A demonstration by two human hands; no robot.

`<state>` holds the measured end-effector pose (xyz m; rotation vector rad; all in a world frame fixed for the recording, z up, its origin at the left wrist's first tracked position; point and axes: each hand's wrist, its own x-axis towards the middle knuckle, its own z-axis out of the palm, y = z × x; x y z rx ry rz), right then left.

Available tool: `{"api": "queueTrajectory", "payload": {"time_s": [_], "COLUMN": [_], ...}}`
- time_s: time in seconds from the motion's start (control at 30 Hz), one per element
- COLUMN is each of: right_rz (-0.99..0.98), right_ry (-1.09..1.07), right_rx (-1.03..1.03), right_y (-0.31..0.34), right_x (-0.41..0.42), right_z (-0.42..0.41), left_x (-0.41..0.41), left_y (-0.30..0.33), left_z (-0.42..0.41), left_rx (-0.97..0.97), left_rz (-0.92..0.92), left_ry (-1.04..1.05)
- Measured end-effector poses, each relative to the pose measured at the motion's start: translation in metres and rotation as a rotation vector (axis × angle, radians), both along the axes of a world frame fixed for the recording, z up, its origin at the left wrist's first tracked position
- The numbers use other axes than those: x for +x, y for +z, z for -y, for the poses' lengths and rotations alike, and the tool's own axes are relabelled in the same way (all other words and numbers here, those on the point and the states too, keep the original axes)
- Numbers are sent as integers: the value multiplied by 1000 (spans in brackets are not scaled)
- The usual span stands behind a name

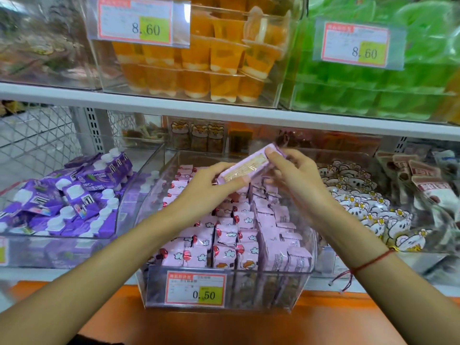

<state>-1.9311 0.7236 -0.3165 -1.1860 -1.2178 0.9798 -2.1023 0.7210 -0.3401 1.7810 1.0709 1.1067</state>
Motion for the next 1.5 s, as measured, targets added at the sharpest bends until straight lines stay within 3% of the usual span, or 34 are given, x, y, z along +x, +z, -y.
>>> {"api": "queueTrajectory", "payload": {"time_s": [0.07,0.17,0.27,0.37,0.47,0.57,0.7,0.8,0.93,1.0,1.23,1.5], "right_rz": [160,653,905,1072,1023,685,293,172,103,136,540,1032], "right_ry": [-30,-9,120,115,71,38,69,61,53,32,-50,247], "right_rx": [50,311,458,578,541,351,116,61,103,155,192,116], "right_y": [0,-1,-5,-9,-9,-6,-5,-4,-6,-8,-9,-4], "right_x": [-1,1,-2,-5,-3,2,8,10,11,12,16,-4], "right_z": [1,3,9,9,6,1,-2,-3,-4,-6,-29,-59], "left_x": [0,-5,-7,-5,-6,-5,0,4,5,3,-9,-8], "left_y": [2,4,4,5,6,5,-3,-13,-26,-32,-42,-39], "left_z": [-2,-4,-6,-5,-6,-17,-41,-48,-51,-53,-46,-43], "left_rx": [-189,-412,-434,-407,-361,-215,81,228,227,222,309,311], "left_rz": [151,261,222,120,154,145,-360,-736,-905,-898,-808,-788], "left_ry": [30,59,89,112,102,187,224,142,41,15,-3,40]}}
